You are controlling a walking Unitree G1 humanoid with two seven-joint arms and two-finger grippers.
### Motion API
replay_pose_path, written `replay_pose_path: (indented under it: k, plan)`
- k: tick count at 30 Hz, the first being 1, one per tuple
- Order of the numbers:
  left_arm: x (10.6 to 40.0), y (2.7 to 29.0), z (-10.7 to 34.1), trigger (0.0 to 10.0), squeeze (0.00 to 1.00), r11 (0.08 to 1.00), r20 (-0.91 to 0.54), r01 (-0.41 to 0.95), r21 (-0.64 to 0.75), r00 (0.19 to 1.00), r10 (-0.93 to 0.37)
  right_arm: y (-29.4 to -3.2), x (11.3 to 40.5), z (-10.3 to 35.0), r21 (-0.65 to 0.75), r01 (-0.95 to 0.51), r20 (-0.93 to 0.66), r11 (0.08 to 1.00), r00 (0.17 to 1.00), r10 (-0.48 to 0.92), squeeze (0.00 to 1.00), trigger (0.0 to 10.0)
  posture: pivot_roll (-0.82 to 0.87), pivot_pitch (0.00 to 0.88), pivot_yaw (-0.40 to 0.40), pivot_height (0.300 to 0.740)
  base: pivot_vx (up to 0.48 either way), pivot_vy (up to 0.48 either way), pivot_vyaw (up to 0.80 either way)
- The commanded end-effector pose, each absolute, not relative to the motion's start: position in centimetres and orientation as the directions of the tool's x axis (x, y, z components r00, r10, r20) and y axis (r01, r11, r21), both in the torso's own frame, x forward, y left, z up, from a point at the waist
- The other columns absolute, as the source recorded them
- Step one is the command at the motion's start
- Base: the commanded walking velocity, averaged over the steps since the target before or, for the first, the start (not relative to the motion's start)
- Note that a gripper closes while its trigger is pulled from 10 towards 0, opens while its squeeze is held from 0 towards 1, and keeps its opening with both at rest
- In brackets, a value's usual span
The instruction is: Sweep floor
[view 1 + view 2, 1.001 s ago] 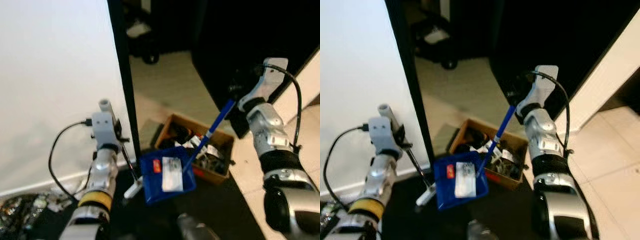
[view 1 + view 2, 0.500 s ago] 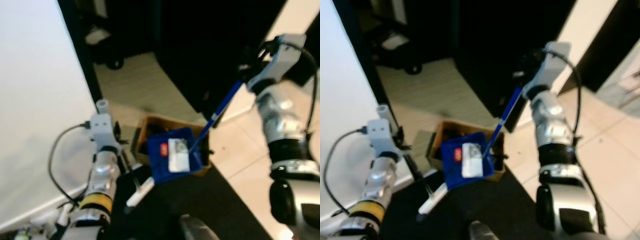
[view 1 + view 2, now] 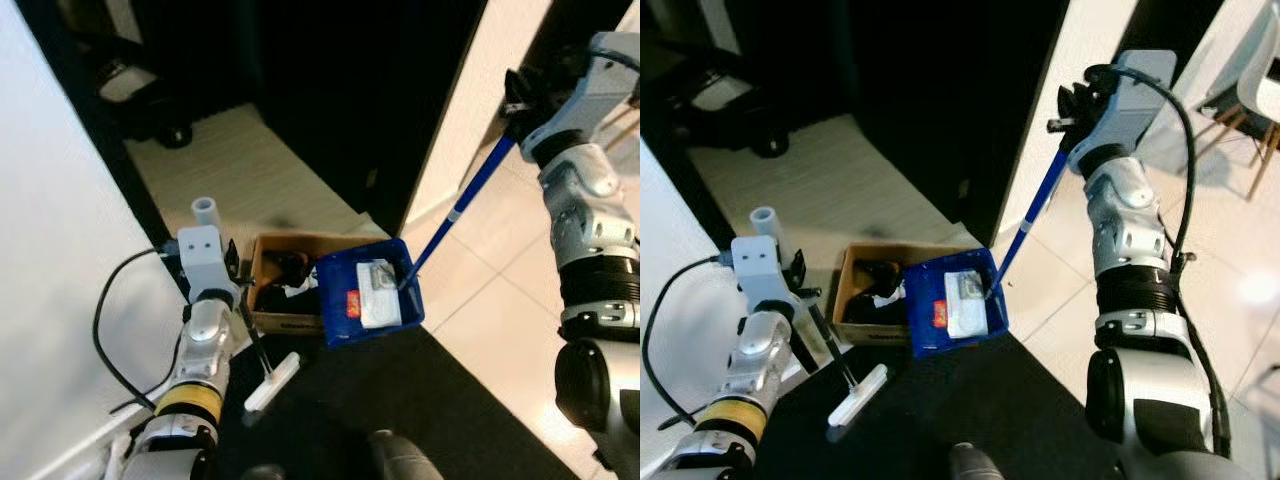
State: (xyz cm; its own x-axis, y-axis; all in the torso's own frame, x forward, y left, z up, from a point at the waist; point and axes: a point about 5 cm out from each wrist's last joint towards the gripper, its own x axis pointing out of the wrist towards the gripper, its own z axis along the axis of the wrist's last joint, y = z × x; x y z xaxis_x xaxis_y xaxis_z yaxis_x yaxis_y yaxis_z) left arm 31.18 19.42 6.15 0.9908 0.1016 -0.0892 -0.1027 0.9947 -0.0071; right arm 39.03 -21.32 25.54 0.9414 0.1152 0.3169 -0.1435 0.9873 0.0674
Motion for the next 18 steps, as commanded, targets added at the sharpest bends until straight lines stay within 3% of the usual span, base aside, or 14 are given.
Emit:
replay_pose_path:
  k: [1,3,18]
  plan:
    - [31.2,19.1,6.2,10.0,0.0,0.996,-0.082,-0.089,-0.016,0.993,0.088,-22.2,38.9,27.2,0.052,-0.124,0.372,0.991,0.923,0.096,0.0,10.0,0.01,0.052,-0.039,0.74,0.0,0.0,-0.8]
    - [31.2,19.1,6.2,10.0,0.0,0.996,-0.081,-0.091,-0.019,0.993,0.089,-22.5,39.0,27.5,0.061,-0.115,0.377,0.991,0.923,0.084,0.0,10.0,0.01,0.05,-0.04,0.74,0.0,0.0,-0.8]
    - [31.2,19.1,6.5,10.0,0.0,0.995,-0.062,-0.095,-0.032,0.994,0.093,-23.2,38.8,27.8,0.136,-0.103,0.434,0.985,0.9,0.034,0.0,10.0,0.01,0.05,-0.039,0.74,0.0,0.0,0.0]
